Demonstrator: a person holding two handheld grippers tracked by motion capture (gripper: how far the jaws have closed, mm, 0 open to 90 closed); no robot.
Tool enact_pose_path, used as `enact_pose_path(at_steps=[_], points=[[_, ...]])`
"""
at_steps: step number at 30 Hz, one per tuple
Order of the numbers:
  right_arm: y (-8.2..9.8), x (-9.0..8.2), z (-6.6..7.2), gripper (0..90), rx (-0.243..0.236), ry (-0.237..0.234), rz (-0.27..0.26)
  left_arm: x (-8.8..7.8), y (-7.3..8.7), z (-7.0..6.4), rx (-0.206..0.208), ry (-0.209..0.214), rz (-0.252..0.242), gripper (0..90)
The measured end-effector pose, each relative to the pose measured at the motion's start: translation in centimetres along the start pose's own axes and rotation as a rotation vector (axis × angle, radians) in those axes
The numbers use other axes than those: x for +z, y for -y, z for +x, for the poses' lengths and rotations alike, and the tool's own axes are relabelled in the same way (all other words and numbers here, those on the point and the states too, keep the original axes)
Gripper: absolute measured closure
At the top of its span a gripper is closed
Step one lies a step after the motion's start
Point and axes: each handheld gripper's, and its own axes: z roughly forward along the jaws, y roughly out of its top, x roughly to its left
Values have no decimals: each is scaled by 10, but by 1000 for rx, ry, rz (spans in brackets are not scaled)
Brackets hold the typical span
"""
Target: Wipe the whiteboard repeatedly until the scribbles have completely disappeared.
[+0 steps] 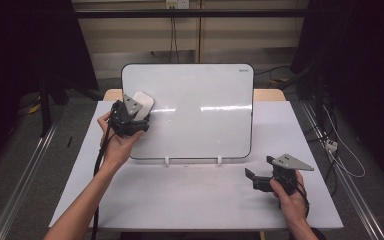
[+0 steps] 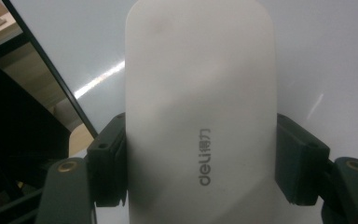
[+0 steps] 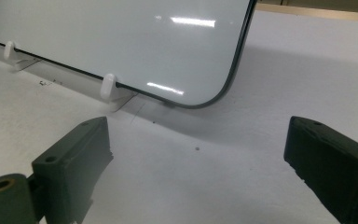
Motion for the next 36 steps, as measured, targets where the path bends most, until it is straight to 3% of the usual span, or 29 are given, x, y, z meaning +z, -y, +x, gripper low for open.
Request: enact_pose_path(at_steps=[1, 3, 5, 14, 16, 20, 22, 24, 29, 32, 36], points=[[0, 0, 0, 74, 0, -1, 0, 0, 1, -3, 6, -6, -8, 309], [0, 0, 1, 74, 0, 0, 0, 0, 4, -7, 0, 24, 1, 310], [0, 0, 0, 73, 1, 1, 3, 1, 6, -16, 27, 21, -1, 309], [0, 0, 1, 73, 1, -1, 2, 3, 7, -49, 77, 60, 12, 309], [0, 0, 1, 73, 1, -2, 3, 4, 7, -59, 116, 65, 19, 309], [0, 0, 0, 73, 0, -1, 2, 4, 7, -73, 147, 102, 24, 310], [0, 1, 0, 73, 0, -1, 2, 5, 8, -77, 151, 69, 15, 309], [0, 1, 0, 73, 0, -2, 2, 5, 7, -73, 145, 89, 20, 310], [0, 1, 0, 74, 0, -3, 2, 4, 8, -67, 118, 86, 12, 310], [0, 0, 1, 73, 0, -6, 2, 2, 8, -56, 56, 116, 1, 311], [0, 1, 1, 73, 5, -5, 2, 0, 10, -46, 32, 128, 2, 310]])
